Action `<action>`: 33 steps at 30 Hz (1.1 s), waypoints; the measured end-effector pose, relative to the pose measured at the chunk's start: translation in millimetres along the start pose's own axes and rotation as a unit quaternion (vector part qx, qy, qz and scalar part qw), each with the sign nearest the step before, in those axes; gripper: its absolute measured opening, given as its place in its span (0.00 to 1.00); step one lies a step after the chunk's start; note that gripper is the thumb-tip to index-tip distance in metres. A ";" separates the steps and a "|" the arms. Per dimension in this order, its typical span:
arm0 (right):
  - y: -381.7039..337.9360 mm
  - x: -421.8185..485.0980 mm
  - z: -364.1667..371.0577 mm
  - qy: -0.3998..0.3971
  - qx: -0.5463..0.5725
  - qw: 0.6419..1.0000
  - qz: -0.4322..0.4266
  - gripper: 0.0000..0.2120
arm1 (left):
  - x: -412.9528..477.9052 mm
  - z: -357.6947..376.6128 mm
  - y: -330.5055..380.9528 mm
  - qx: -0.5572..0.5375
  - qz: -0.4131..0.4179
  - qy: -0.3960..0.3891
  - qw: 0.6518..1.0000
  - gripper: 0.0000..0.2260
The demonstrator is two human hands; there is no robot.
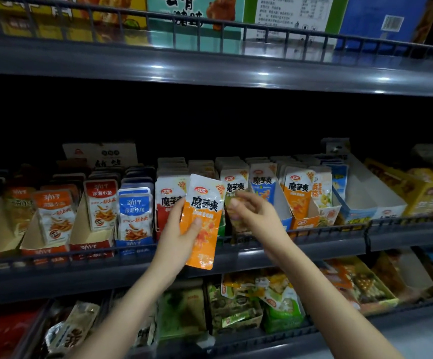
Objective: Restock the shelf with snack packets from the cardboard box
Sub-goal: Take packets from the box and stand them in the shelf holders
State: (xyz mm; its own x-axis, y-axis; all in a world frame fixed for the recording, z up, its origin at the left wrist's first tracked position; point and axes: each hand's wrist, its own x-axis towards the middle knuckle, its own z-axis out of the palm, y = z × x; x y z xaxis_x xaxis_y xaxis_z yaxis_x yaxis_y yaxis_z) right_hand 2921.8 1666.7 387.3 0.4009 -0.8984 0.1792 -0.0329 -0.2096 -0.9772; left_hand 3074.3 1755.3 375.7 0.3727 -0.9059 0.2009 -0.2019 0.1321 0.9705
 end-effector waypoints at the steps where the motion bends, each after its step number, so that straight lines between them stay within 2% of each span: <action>1: 0.4 -5.7 -0.1 -0.019 0.031 0.999 0.013 0.17 | -0.9 6.0 0.5 0.002 0.008 -0.017 1.000 0.22; 4: 4.8 -14.2 -7.1 -0.020 0.077 0.996 0.028 0.13 | -2.8 26.1 2.1 0.025 0.026 -0.059 0.998 0.21; 9: 3.0 -24.8 -45.0 0.051 0.093 0.994 0.016 0.08 | 0.2 51.9 5.4 0.095 0.044 -0.106 0.989 0.22; 11: -1.3 -25.2 -69.8 0.121 0.072 0.990 -0.011 0.06 | 7.0 56.2 2.4 0.203 0.075 -0.075 0.974 0.23; 14: -3.7 -18.2 -113.1 0.248 0.019 0.964 -0.099 0.05 | 16.6 58.3 -3.8 0.373 0.087 0.028 0.924 0.24; 19: 8.4 11.9 -159.6 0.340 -0.078 0.924 -0.154 0.04 | 24.3 64.1 -17.6 0.492 0.050 0.089 0.864 0.26; 21: 12.7 24.9 -163.7 0.349 -0.103 0.918 -0.157 0.05 | 26.4 67.8 -21.9 0.525 0.044 0.097 0.845 0.28; 24: 25.3 41.0 -160.3 0.315 -0.098 0.937 -0.116 0.05 | 28.5 72.4 -29.7 0.544 0.030 0.108 0.832 0.30; 29: 52.0 53.2 -150.1 0.246 -0.118 0.962 -0.011 0.08 | 31.5 74.5 -42.9 0.552 0.038 0.124 0.824 0.30; 33: 58.8 57.7 -151.5 0.255 -0.178 0.950 -0.004 0.07 | 34.1 73.6 -50.2 0.522 0.065 0.136 0.839 0.26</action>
State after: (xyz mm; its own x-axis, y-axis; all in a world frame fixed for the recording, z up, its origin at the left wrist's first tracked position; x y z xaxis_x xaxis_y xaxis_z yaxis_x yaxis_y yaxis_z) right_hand 2804.2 1544.1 357.4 -0.0900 -0.9474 0.3070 -0.3766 -0.2530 -0.8912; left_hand 3030.6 1688.2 324.0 0.4500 -0.7675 0.4565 -0.8881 -0.3307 0.3194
